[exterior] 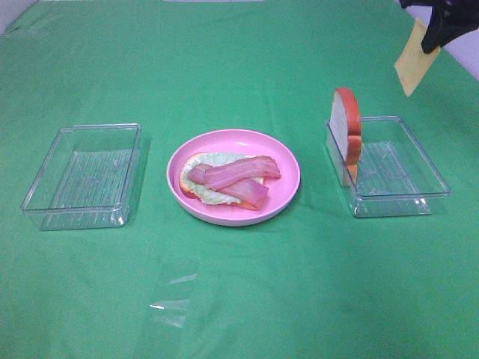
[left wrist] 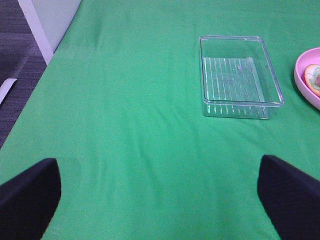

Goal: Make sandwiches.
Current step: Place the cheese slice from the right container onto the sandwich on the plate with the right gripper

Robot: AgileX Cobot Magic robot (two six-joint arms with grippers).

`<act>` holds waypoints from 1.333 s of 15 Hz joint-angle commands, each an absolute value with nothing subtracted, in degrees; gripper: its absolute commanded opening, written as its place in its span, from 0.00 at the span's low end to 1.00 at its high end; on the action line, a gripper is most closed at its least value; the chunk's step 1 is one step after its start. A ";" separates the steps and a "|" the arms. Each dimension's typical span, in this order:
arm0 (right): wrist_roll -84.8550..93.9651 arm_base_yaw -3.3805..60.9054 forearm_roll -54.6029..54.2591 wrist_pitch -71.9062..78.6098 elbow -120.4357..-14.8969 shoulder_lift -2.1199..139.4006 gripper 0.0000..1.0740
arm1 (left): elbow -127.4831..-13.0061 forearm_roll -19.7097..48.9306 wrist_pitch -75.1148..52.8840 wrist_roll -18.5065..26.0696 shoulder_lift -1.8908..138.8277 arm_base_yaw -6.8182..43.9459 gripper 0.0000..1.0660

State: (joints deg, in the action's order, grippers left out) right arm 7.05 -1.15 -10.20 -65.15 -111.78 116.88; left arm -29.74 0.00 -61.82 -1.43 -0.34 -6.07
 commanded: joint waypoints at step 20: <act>10.49 30.08 -20.97 -64.34 -116.08 129.60 0.00 | -29.62 0.00 -61.54 -1.32 -1.15 -6.25 0.94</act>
